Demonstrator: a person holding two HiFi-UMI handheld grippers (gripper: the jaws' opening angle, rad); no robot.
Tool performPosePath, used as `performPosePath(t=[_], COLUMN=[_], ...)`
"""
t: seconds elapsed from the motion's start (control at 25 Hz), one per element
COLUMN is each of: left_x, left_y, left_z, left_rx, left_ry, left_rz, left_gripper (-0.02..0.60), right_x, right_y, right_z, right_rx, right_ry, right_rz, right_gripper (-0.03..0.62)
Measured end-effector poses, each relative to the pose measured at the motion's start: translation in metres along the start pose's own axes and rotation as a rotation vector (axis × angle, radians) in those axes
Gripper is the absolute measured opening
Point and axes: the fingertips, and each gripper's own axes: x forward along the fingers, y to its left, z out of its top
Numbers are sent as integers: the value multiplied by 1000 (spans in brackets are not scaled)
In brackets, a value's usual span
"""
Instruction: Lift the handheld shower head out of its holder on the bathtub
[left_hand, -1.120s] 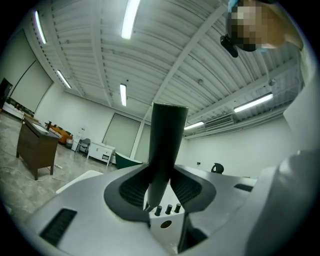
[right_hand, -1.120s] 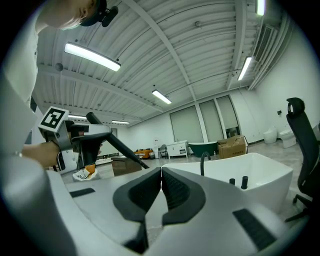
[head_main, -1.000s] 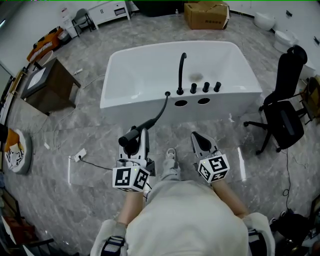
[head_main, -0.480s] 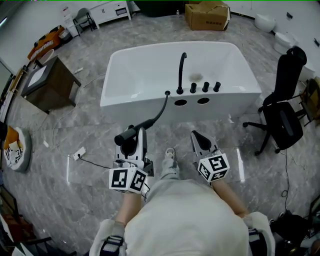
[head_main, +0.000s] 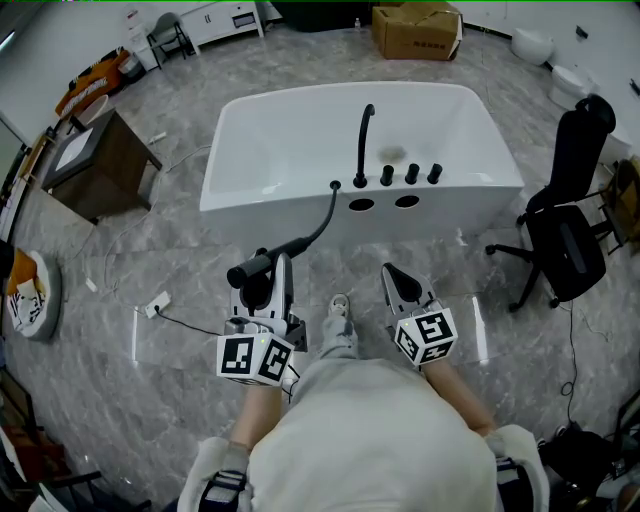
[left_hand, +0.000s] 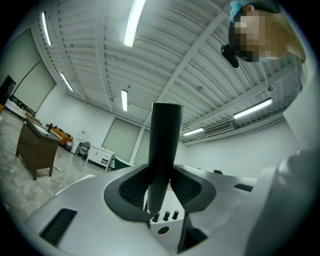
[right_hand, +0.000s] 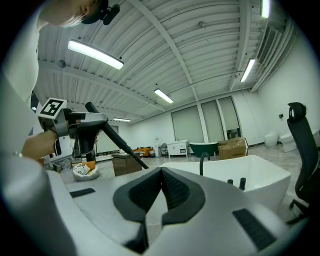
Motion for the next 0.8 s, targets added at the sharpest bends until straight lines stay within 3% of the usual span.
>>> performPosePath(t=[0.8], left_x=[3], left_y=[-1], left_z=[-2], left_rx=[-13], left_ry=[-3], left_rz=[9], left_gripper=[141], right_x=[5], right_y=[-2], right_z=[-6], right_rx=[-7], right_ry=[23], right_rz=[7], right_gripper=[20])
